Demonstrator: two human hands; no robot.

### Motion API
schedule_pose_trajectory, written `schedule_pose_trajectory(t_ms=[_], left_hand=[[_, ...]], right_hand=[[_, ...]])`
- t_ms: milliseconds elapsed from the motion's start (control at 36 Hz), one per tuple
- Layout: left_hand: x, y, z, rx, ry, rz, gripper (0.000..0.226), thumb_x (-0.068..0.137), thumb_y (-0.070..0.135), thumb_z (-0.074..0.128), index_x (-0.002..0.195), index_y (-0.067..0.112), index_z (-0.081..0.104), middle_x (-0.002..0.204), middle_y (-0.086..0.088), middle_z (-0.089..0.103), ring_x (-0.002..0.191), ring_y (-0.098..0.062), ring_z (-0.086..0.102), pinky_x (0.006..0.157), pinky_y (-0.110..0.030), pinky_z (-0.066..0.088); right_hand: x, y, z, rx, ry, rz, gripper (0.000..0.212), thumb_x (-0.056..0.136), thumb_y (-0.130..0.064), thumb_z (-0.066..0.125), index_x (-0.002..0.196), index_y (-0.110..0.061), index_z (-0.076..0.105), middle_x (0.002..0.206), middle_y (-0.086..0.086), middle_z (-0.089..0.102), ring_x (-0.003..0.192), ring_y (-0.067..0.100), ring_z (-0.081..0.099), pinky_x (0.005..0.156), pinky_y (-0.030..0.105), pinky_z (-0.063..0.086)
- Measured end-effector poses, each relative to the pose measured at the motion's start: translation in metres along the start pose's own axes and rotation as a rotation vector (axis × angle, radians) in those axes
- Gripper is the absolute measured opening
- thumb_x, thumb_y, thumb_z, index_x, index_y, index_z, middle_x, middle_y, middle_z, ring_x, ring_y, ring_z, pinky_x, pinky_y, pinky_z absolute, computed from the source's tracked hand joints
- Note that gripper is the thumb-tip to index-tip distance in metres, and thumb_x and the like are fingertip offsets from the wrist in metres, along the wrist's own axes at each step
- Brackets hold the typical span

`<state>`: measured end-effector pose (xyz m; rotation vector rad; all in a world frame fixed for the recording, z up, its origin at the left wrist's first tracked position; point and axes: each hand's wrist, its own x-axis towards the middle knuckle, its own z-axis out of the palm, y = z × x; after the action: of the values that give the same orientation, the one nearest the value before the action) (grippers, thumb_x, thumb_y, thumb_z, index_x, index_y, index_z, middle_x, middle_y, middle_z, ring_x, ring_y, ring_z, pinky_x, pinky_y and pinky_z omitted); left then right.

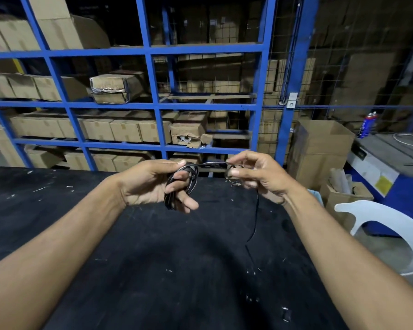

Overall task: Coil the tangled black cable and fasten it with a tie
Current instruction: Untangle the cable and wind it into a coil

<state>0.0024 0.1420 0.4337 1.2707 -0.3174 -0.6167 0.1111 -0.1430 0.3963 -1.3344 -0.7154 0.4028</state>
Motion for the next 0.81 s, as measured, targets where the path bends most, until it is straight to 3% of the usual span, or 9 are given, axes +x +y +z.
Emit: schedule_pose_trajectory(t_ms=[111, 250, 333, 417, 500, 583, 694, 750, 806], left_hand=[[-0.007, -0.002, -0.007, -0.072, -0.010, 0.002, 0.035, 0.108, 0.030, 0.040, 0.081, 0.010, 0.051, 0.061, -0.005, 0.052, 0.099, -0.043, 0.078, 0.116, -0.083, 0.007], [-0.012, 0.005, -0.007, -0.200, -0.109, 0.058, 0.039, 0.110, 0.029, 0.035, 0.083, 0.009, 0.055, 0.064, -0.007, 0.055, 0.101, -0.043, 0.077, 0.115, -0.081, -0.004], [-0.014, 0.013, -0.004, -0.267, -0.149, 0.096, 0.042, 0.111, 0.028, 0.032, 0.087, 0.005, 0.056, 0.063, -0.008, 0.041, 0.102, -0.046, 0.075, 0.114, -0.079, -0.008], [-0.012, 0.018, 0.001, -0.266, -0.135, 0.109, 0.043, 0.112, 0.029, 0.029, 0.087, 0.005, 0.054, 0.065, -0.006, 0.034, 0.101, -0.046, 0.076, 0.114, -0.079, -0.007], [-0.005, 0.021, 0.008, -0.177, -0.080, 0.120, 0.041, 0.111, 0.031, 0.032, 0.084, 0.010, 0.054, 0.061, -0.004, 0.047, 0.097, -0.040, 0.078, 0.114, -0.081, 0.003], [0.004, 0.025, 0.013, -0.120, -0.020, 0.110, 0.037, 0.109, 0.032, 0.037, 0.082, 0.013, 0.054, 0.062, -0.003, 0.054, 0.095, -0.037, 0.079, 0.115, -0.082, 0.008], [0.014, 0.026, 0.017, -0.098, 0.056, 0.087, 0.041, 0.111, 0.032, 0.031, 0.081, 0.013, 0.052, 0.060, -0.003, 0.052, 0.092, -0.036, 0.080, 0.116, -0.083, 0.010], [0.017, 0.026, 0.016, -0.104, 0.066, 0.086, 0.041, 0.111, 0.032, 0.030, 0.082, 0.013, 0.052, 0.060, -0.003, 0.051, 0.093, -0.036, 0.080, 0.116, -0.083, 0.010], [0.019, 0.026, 0.014, -0.104, 0.067, 0.093, 0.041, 0.112, 0.032, 0.030, 0.083, 0.013, 0.052, 0.060, -0.002, 0.052, 0.093, -0.035, 0.080, 0.116, -0.083, 0.011]], right_hand=[[0.001, 0.011, -0.005, 0.072, 0.081, 0.037, 0.020, 0.075, -0.017, 0.085, 0.094, -0.012, 0.085, 0.080, 0.005, 0.077, 0.043, 0.001, 0.039, 0.049, 0.014, 0.035], [0.008, 0.026, -0.009, 0.145, 0.240, 0.040, 0.020, 0.080, -0.022, 0.083, 0.097, -0.013, 0.085, 0.081, 0.009, 0.073, 0.047, 0.005, 0.043, 0.049, 0.015, 0.033], [0.011, 0.036, -0.006, 0.051, 0.360, 0.048, 0.009, 0.089, -0.023, 0.080, 0.091, -0.017, 0.085, 0.089, 0.014, 0.072, 0.059, 0.011, 0.052, 0.049, 0.015, 0.039], [0.012, 0.047, -0.001, -0.043, 0.351, 0.068, 0.015, 0.096, -0.026, 0.073, 0.093, -0.019, 0.086, 0.076, 0.002, 0.073, 0.067, 0.010, 0.060, 0.059, 0.016, 0.047], [0.013, 0.055, 0.008, -0.145, 0.280, 0.085, 0.021, 0.103, -0.024, 0.065, 0.098, -0.014, 0.082, 0.075, 0.001, 0.077, 0.066, 0.006, 0.066, 0.062, 0.013, 0.050], [0.012, 0.057, 0.023, -0.347, 0.181, 0.098, 0.021, 0.105, -0.022, 0.062, 0.113, -0.012, 0.079, 0.097, 0.004, 0.083, 0.088, 0.007, 0.075, 0.078, 0.012, 0.052], [0.011, 0.057, 0.042, -0.473, 0.129, 0.048, 0.040, 0.103, 0.004, 0.056, 0.141, -0.008, 0.063, 0.136, 0.010, 0.070, 0.125, 0.013, 0.064, 0.104, 0.020, 0.048], [0.011, 0.051, 0.051, -0.391, 0.162, -0.004, 0.042, 0.104, 0.003, 0.045, 0.142, -0.005, 0.061, 0.138, 0.015, 0.068, 0.122, 0.016, 0.065, 0.104, 0.027, 0.046], [0.011, 0.042, 0.057, -0.104, 0.206, -0.007, 0.040, 0.105, -0.010, 0.040, 0.138, -0.002, 0.062, 0.132, 0.020, 0.071, 0.109, 0.018, 0.072, 0.100, 0.033, 0.048]])
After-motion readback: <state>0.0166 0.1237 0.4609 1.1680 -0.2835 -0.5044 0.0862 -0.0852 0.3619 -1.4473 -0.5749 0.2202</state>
